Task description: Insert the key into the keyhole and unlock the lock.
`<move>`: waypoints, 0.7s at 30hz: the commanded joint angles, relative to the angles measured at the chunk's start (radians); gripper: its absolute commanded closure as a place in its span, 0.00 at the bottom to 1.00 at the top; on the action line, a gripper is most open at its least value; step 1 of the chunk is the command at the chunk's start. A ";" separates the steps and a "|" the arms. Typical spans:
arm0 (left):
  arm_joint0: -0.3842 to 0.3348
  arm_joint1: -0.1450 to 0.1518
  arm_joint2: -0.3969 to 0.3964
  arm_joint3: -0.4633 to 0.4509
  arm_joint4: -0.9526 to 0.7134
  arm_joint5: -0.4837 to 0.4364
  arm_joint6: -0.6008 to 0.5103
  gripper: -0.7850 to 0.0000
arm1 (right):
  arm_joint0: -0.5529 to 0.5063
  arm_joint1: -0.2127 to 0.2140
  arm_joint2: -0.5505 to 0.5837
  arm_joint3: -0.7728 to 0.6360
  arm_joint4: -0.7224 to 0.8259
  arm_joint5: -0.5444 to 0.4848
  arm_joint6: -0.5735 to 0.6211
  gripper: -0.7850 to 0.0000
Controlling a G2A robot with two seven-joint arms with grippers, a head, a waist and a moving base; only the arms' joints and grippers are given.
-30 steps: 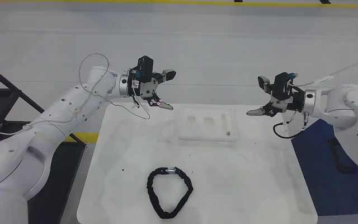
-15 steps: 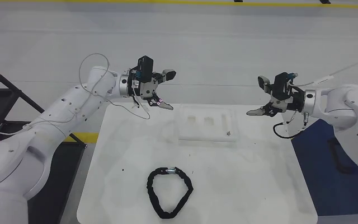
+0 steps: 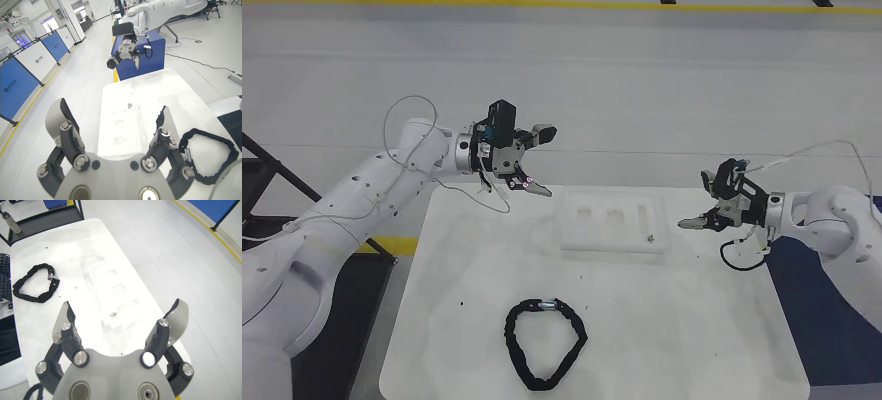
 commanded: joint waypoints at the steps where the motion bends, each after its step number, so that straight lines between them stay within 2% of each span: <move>1: 0.000 0.000 0.000 0.000 0.000 0.000 0.000 0.00 | -0.017 -0.002 -0.008 -0.003 0.000 0.033 0.036 0.00; 13: 0.000 0.000 0.000 0.000 0.000 0.000 0.000 0.00 | -0.095 -0.034 -0.056 -0.063 0.127 0.337 0.206 0.00; 17: 0.000 0.000 0.000 0.000 0.000 0.000 0.000 0.00 | -0.099 -0.059 -0.087 -0.099 0.240 0.501 0.313 0.00; 21: 0.000 0.000 0.000 0.000 0.000 0.000 0.000 0.00 | -0.079 -0.094 -0.137 -0.102 0.286 0.576 0.361 0.00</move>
